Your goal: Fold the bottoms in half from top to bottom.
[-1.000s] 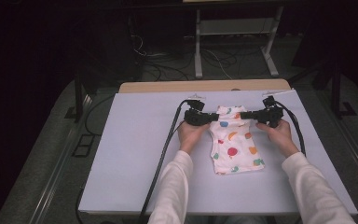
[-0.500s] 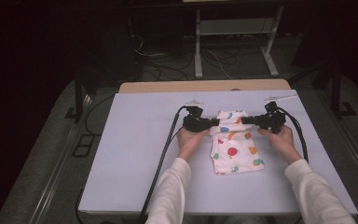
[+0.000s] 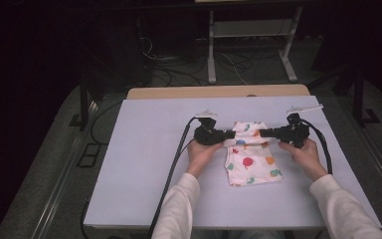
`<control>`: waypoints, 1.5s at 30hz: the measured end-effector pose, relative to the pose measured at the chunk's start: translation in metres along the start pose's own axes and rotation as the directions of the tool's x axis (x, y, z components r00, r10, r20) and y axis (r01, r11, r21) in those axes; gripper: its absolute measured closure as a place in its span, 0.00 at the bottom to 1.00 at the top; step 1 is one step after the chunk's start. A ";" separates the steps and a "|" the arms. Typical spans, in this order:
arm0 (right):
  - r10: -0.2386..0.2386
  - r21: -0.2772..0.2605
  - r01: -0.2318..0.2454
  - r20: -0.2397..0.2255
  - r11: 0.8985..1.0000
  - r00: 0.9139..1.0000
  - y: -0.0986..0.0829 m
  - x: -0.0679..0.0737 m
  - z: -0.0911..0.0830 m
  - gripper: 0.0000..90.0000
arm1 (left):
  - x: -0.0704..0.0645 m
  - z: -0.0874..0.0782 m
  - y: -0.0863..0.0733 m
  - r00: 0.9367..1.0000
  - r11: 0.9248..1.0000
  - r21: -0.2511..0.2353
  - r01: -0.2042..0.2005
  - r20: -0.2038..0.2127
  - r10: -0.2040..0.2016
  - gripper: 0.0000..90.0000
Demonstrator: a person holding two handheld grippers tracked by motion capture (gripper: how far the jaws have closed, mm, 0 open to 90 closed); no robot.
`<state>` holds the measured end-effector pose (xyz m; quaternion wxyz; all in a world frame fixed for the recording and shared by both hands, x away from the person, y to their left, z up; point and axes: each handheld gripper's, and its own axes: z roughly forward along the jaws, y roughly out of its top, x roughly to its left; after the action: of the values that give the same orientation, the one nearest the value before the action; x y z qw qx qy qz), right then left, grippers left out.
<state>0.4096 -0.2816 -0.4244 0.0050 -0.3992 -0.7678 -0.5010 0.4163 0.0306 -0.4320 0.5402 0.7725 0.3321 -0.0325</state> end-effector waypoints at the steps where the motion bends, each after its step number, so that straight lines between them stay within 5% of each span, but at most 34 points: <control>1: -0.009 0.008 0.009 -0.001 1.000 1.000 -0.001 0.001 -0.001 0.97 | -0.001 0.000 0.000 1.000 1.000 0.003 -0.003 0.002 0.003 0.97; 22: -0.037 0.055 0.038 -0.014 0.998 0.999 -0.011 0.010 -0.007 0.97 | -0.014 -0.004 -0.011 0.998 0.998 0.044 -0.054 0.031 0.052 0.97; 45: -0.035 0.083 0.036 -0.012 0.996 0.999 -0.022 0.014 -0.013 0.97 | -0.025 -0.001 -0.024 0.995 0.996 0.069 -0.061 0.080 0.056 0.97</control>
<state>0.3816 -0.2874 -0.4291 0.0167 -0.3821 -0.7950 -0.4708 0.3836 0.0242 -0.4408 0.5255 0.7988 0.2868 -0.0585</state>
